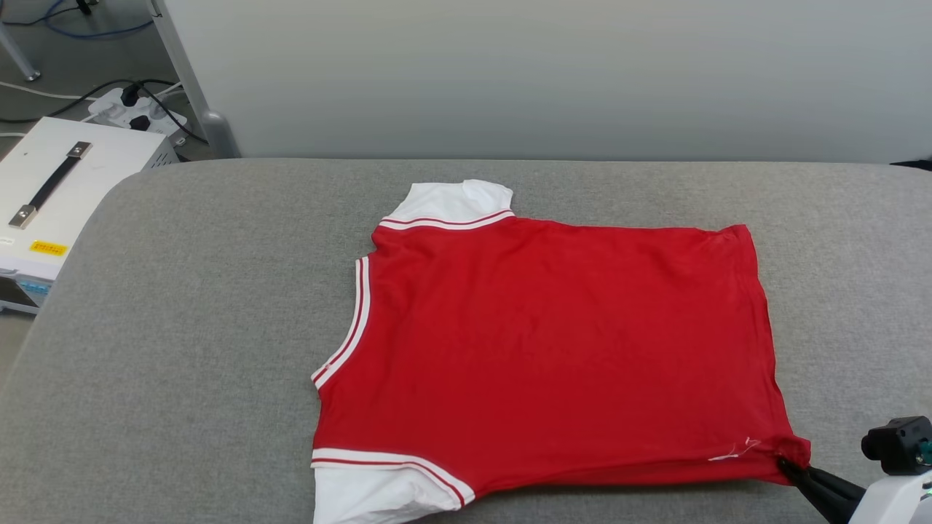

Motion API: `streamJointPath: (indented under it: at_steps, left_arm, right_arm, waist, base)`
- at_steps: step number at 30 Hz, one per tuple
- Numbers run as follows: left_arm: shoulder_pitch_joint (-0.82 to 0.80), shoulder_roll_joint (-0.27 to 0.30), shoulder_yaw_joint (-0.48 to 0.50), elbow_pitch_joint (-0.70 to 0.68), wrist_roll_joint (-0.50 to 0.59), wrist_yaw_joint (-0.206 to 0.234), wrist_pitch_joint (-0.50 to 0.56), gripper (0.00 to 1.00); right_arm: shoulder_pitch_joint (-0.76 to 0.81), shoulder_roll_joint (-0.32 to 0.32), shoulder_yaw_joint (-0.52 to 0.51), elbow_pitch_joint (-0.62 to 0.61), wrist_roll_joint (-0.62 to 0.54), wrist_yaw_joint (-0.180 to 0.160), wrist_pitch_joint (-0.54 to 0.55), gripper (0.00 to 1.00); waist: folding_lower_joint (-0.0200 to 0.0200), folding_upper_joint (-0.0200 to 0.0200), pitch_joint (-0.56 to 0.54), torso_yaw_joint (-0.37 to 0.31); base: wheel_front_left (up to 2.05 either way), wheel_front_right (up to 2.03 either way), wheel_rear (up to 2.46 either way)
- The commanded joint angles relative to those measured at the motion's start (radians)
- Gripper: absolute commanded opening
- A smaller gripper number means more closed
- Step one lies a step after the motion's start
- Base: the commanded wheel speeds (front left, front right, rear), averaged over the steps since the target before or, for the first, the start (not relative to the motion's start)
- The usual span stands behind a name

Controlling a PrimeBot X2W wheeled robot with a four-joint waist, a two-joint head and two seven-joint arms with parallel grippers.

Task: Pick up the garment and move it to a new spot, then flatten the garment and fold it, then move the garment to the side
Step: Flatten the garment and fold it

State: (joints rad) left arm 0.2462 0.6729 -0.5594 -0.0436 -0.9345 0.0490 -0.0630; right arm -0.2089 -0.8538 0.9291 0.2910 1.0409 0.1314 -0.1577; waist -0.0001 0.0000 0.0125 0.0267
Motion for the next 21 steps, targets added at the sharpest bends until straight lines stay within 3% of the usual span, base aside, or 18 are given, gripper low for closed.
streamJointPath:
  at_steps: [1,5,10,21]
  left_arm:
    - [0.004,0.015,-0.002,-0.008,-0.003,-0.006,0.007,0.00]
    - [-0.036,0.015,-0.008,-0.007,0.057,-0.005,-0.027,0.00]
    - [-0.152,0.011,-0.017,0.002,0.127,-0.041,-0.044,0.00]
    - [-0.494,0.006,-0.032,0.093,0.211,-0.139,0.023,0.00]
  right_arm:
    - [0.024,-0.004,-0.020,-0.007,-0.007,-0.001,0.007,0.00]
    - [0.061,0.009,-0.072,-0.030,-0.026,-0.001,0.027,0.00]
    - [0.080,0.026,-0.155,-0.069,-0.045,-0.001,0.048,0.00]
    - [0.041,0.071,-0.310,-0.143,-0.078,-0.001,0.110,0.00]
  waist:
    - [0.0001,0.0000,0.002,0.005]
    - [0.0001,0.0000,0.007,0.010]
    - [0.0001,0.0000,0.023,0.010]
    - [0.0001,0.0000,0.118,-0.032]
  base:
    - [0.00,0.00,0.00]
    - [0.00,0.00,0.00]
    - [0.00,0.00,0.00]
    - [0.00,0.00,0.00]
